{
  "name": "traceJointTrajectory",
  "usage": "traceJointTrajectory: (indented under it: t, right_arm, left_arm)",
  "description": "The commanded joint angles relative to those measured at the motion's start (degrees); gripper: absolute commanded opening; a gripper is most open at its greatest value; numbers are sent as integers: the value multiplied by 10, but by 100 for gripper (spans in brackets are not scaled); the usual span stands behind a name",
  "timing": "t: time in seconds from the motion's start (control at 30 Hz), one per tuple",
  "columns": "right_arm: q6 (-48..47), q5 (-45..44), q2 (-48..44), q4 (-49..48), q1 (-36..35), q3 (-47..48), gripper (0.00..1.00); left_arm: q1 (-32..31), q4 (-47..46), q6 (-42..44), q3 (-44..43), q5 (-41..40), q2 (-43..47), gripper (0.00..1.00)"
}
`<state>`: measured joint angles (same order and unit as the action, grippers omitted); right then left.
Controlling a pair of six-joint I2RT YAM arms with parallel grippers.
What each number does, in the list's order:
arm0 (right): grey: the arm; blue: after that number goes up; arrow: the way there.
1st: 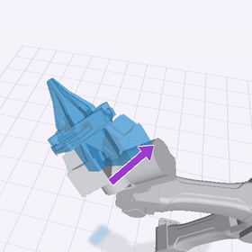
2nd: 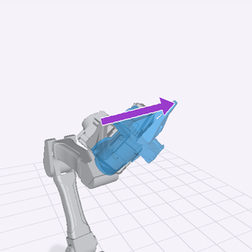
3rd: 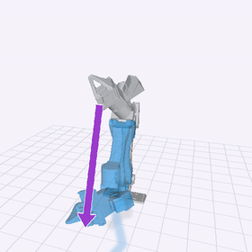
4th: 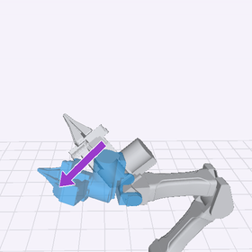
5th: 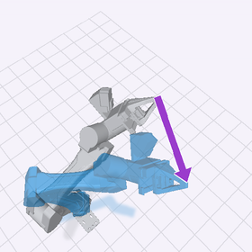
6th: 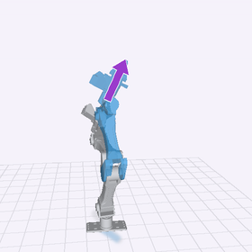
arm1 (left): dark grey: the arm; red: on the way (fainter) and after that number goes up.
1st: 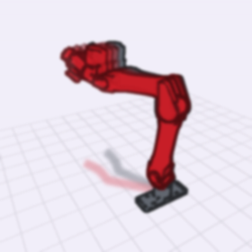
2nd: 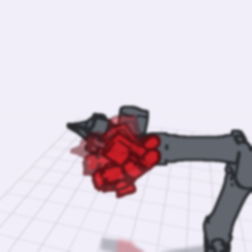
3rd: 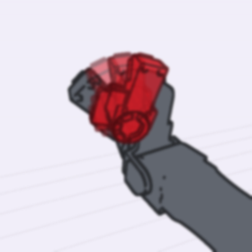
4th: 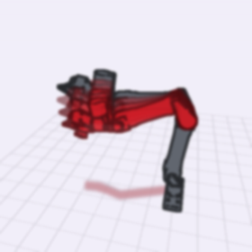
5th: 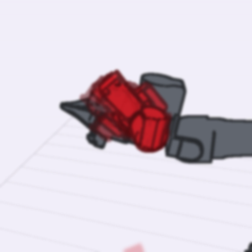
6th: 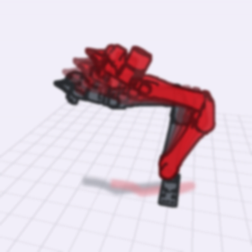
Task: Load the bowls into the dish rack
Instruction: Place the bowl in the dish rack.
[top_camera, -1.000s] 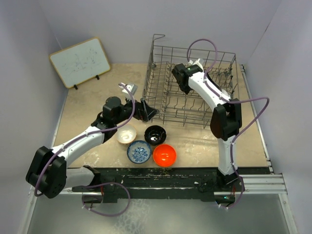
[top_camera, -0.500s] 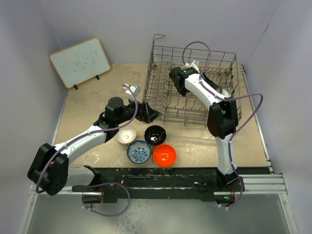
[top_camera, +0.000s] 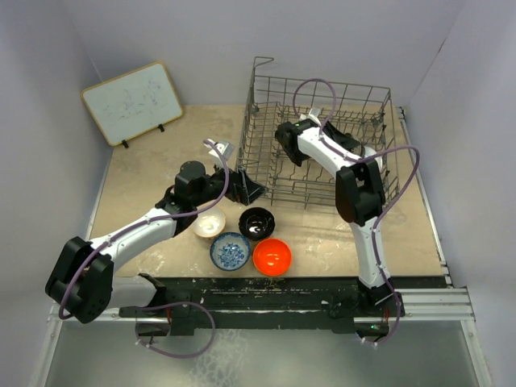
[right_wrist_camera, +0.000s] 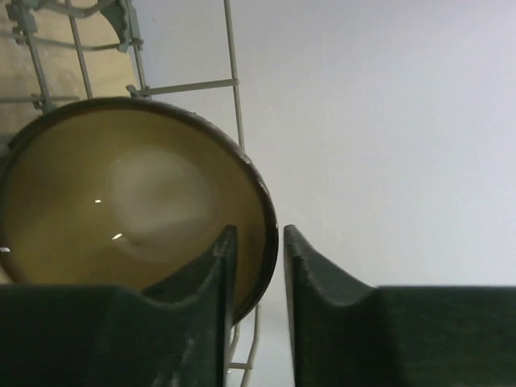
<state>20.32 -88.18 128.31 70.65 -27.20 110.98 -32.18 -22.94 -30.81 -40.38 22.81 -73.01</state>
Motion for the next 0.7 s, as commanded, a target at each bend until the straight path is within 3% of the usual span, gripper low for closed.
traceJointTrajectory:
  t: [0.0,0.1,0.3,0.4,0.53,0.67]
  right_arm:
    - [13,-14,12,29,1,-14,38]
    - [13,-4,21,29,-4,-9,52]
    - [12,-1,27,30,-11,0,56]
    - [16,3,16,30,-14,-6,69]
    - [22,19,-2,33,-22,-15,94]
    - [24,42,-9,35,-29,-20,100]
  left_arm:
    - [-4,-27,11,-1,4,5,99]
    - [-4,-26,11,-2,4,2,99]
    - [-4,-25,12,-5,4,-3,99]
    - [-4,-26,12,-4,2,-6,99]
    - [-4,-27,12,-5,1,-8,99]
    - [-4,-25,12,-7,4,-8,99]
